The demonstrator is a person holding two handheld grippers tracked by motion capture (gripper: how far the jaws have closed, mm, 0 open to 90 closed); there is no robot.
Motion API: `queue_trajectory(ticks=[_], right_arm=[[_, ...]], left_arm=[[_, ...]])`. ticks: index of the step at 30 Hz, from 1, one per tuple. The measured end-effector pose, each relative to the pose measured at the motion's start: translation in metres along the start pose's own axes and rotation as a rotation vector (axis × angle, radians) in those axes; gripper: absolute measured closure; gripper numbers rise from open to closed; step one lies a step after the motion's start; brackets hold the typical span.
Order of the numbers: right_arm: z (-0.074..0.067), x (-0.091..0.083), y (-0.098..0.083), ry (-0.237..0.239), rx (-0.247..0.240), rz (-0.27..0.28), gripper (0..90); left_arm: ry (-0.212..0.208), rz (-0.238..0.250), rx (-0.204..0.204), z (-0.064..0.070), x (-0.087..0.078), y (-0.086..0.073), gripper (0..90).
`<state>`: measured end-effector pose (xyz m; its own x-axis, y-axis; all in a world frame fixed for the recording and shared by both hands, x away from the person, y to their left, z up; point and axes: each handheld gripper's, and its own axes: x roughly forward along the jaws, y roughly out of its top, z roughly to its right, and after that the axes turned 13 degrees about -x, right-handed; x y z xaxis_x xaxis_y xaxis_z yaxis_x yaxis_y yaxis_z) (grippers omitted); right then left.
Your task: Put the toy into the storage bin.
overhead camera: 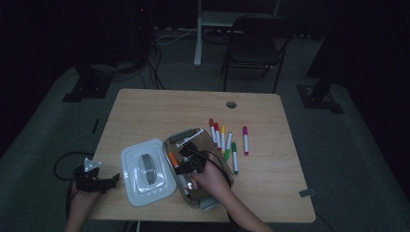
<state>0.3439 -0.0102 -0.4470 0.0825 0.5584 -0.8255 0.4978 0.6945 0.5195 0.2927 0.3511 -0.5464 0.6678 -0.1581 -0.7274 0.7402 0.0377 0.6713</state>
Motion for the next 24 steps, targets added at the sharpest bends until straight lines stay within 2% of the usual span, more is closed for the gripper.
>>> queue_trajectory(ticks=[1,2,5,6,9,13,17,22,23,24], right_arm=[[0.000,0.006,0.002,0.001,-0.017,-0.061,76.6],[0.001,0.009,0.002,0.006,-0.036,-0.088,76.5],[0.003,0.013,0.004,0.021,-0.035,-0.118,76.2],[0.004,0.019,0.005,0.026,-0.036,-0.168,75.6],[0.005,0.024,0.005,0.022,-0.042,-0.201,74.6],[0.006,0.020,0.005,0.005,-0.042,-0.166,68.8],[0.008,0.009,0.002,-0.010,-0.047,-0.116,67.1],[0.014,-0.021,-0.005,-0.021,-0.031,-0.010,60.9],[0.014,-0.021,-0.005,-0.021,-0.031,-0.010,60.9],[0.016,-0.038,-0.009,-0.052,-0.039,0.031,55.4]], left_arm=[[0.000,-0.002,0.001,0.000,0.000,0.000,0.5],[0.000,-0.002,0.001,0.000,0.000,0.000,0.5],[0.000,-0.002,0.001,0.000,0.000,0.000,0.5],[0.000,-0.003,0.000,0.000,0.000,0.000,0.5],[0.000,-0.003,0.000,0.000,0.000,0.000,0.5],[0.000,-0.003,0.000,0.000,0.000,0.000,0.5],[0.001,-0.003,0.003,0.000,0.000,0.000,0.5],[0.000,-0.002,0.000,0.000,0.000,0.000,0.5],[0.000,-0.002,0.000,0.000,0.000,0.000,0.5],[0.000,-0.002,0.001,0.000,0.000,0.000,0.5]])
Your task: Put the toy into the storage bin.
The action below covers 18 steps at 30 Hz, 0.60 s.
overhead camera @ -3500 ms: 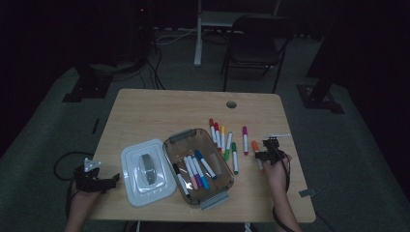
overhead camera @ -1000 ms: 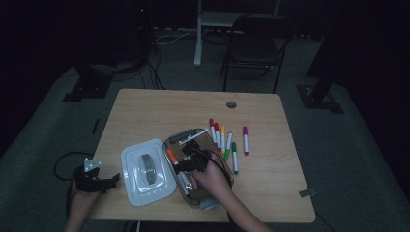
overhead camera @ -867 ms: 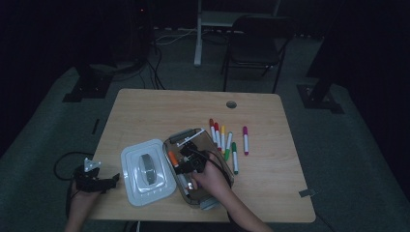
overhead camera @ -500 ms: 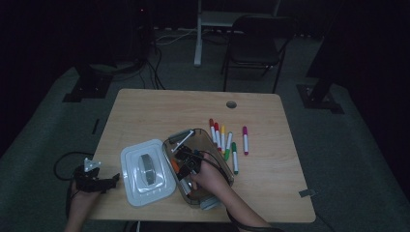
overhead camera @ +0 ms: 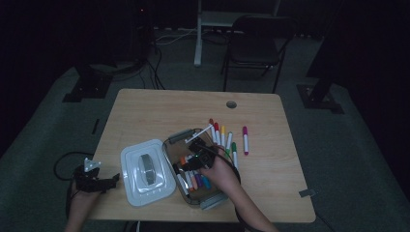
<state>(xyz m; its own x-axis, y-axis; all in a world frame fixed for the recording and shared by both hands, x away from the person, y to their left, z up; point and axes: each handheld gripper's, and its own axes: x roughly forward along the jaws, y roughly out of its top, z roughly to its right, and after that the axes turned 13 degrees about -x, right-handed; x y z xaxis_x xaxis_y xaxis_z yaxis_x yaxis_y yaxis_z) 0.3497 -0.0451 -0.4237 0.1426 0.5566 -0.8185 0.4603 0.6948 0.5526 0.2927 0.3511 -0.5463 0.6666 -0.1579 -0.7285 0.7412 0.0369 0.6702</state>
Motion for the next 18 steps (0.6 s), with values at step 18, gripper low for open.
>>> queue_trajectory(ticks=[18], right_arm=[[0.056,-0.089,-0.062,-0.246,0.149,0.209,48.5]], left_arm=[[-0.001,0.001,-0.003,0.000,0.000,0.000,0.5]])
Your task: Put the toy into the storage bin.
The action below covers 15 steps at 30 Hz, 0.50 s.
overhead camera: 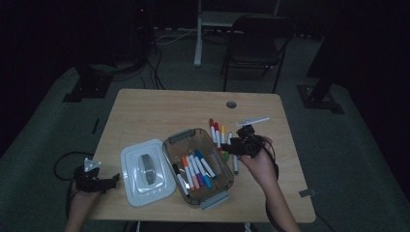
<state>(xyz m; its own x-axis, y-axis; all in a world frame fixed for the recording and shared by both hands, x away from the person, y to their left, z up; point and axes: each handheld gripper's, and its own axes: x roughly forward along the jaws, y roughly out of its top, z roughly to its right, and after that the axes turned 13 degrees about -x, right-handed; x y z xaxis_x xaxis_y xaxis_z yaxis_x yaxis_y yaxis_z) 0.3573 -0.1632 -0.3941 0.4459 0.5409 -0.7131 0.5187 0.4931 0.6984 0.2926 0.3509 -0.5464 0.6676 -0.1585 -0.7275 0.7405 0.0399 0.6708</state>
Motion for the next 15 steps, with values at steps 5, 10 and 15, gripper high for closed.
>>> queue_trajectory(ticks=[5,10,15], right_arm=[[0.023,0.003,-0.023,-0.068,0.033,-0.008,48.6],[0.047,0.009,-0.042,-0.126,0.105,-0.021,47.7],[0.067,0.017,-0.056,-0.177,0.169,-0.037,45.9]], left_arm=[[0.000,-0.001,0.001,0.000,0.000,0.000,0.5],[0.000,-0.002,0.002,0.000,0.000,0.000,0.5],[0.000,-0.002,0.002,0.000,0.000,0.000,0.5]])
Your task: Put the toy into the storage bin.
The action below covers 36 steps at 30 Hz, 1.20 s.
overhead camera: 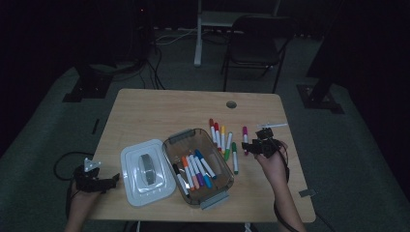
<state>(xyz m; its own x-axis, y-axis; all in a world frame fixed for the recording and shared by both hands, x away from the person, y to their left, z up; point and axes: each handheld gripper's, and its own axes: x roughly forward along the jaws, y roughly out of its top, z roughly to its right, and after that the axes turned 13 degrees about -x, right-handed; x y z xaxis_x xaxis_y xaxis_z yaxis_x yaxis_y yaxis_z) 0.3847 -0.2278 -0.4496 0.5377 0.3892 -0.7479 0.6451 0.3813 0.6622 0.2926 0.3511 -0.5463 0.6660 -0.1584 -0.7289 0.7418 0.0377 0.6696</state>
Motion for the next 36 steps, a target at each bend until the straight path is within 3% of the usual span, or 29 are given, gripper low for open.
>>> queue_trajectory(ticks=[3,5,7,9,12,15,17,24,29,33,36], right_arm=[[0.007,0.006,-0.002,-0.024,0.009,-0.014,46.2],[0.018,0.016,-0.004,-0.048,0.047,-0.018,46.2],[0.020,0.019,-0.003,-0.047,0.060,-0.017,46.2],[0.026,0.028,0.001,-0.047,0.083,-0.037,49.9],[0.031,0.036,0.006,-0.061,0.097,-0.061,47.6],[0.033,0.039,0.008,-0.070,0.099,-0.062,47.4],[0.040,0.050,0.013,-0.094,0.122,-0.059,47.0],[0.048,0.072,0.018,-0.128,0.149,-0.087,47.1],[0.049,0.090,0.020,-0.149,0.153,-0.149,48.4],[0.049,0.101,0.018,-0.157,0.163,-0.188,54.9],[0.050,0.102,0.016,-0.163,0.169,-0.188,58.2]], left_arm=[[0.000,0.002,-0.001,0.000,0.000,0.000,0.5],[0.000,0.000,0.000,0.000,0.000,0.000,0.5],[0.000,0.000,0.000,0.000,0.000,0.000,0.5],[0.000,0.001,-0.001,0.000,0.000,0.000,0.5],[0.000,0.000,0.000,0.000,0.000,0.000,0.5],[0.000,0.000,0.000,0.000,0.000,0.000,0.5],[0.000,0.000,0.000,0.000,0.000,0.000,0.5],[0.000,0.000,0.000,0.000,0.000,0.000,0.5],[0.000,0.000,0.000,0.000,0.000,0.000,0.5],[0.000,0.000,0.000,0.000,0.000,0.000,0.5],[0.000,0.000,0.000,0.000,0.000,0.000,0.5]])
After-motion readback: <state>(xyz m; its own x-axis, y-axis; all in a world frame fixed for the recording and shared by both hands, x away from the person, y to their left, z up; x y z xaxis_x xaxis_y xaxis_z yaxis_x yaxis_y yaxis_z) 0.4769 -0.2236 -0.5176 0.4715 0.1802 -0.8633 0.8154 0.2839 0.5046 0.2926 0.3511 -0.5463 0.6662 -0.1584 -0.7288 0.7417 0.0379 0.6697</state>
